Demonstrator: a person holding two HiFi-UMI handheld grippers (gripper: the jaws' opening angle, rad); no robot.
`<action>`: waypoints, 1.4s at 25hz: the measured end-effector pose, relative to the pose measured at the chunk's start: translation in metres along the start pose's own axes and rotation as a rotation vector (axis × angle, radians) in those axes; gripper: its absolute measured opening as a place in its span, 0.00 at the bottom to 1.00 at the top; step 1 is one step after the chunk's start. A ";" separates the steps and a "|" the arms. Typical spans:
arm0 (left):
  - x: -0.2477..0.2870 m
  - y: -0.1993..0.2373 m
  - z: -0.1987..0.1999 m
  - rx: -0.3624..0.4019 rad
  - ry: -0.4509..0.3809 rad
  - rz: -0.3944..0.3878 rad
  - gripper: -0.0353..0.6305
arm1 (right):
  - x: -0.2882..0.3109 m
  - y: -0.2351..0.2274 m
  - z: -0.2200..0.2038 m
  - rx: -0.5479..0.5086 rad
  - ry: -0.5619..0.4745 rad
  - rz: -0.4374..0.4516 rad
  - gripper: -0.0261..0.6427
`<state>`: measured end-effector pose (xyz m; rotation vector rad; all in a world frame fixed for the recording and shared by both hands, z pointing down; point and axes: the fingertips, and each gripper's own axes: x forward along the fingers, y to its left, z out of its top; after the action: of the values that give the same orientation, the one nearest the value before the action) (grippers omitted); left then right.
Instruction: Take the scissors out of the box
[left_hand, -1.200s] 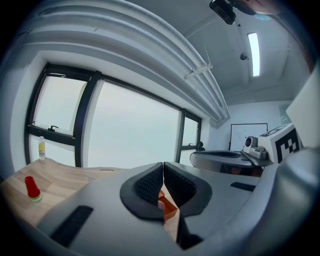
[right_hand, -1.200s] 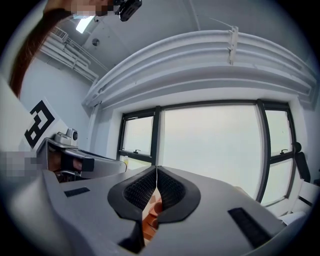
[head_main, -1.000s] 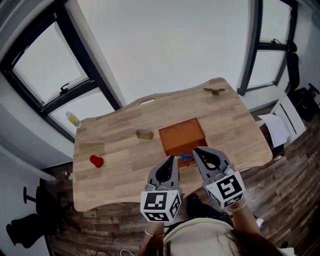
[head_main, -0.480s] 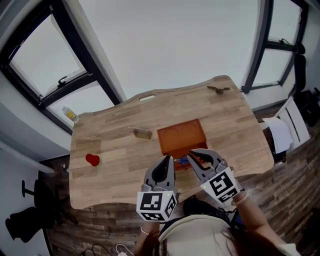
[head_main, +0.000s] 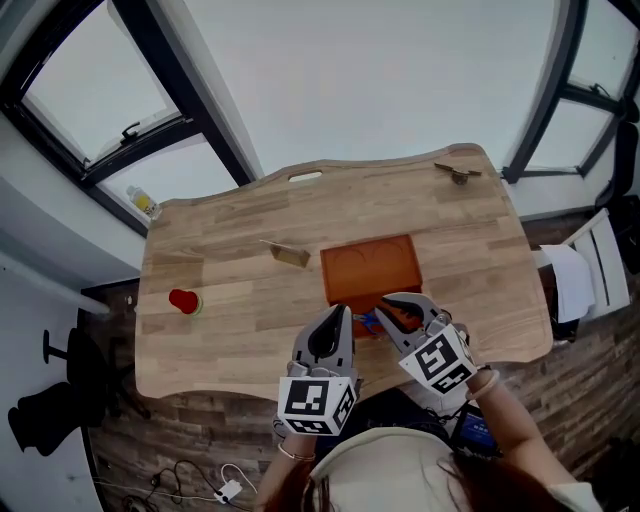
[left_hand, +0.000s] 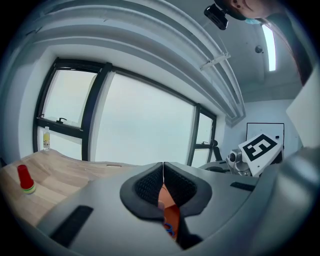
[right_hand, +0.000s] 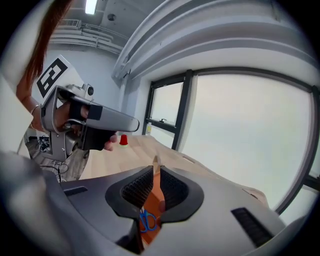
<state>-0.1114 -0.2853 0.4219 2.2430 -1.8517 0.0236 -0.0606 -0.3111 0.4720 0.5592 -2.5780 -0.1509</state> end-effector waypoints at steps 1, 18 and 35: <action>0.002 0.001 -0.001 -0.001 0.000 0.002 0.09 | 0.003 0.000 -0.004 -0.005 0.017 0.011 0.14; 0.018 0.013 -0.014 -0.010 0.044 -0.101 0.09 | 0.057 0.021 -0.076 -0.043 0.271 0.224 0.18; 0.028 0.022 -0.028 -0.018 0.098 -0.209 0.09 | 0.083 0.039 -0.164 -0.041 0.555 0.351 0.24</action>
<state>-0.1230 -0.3108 0.4575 2.3657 -1.5548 0.0793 -0.0597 -0.3109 0.6597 0.0997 -2.0794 0.0652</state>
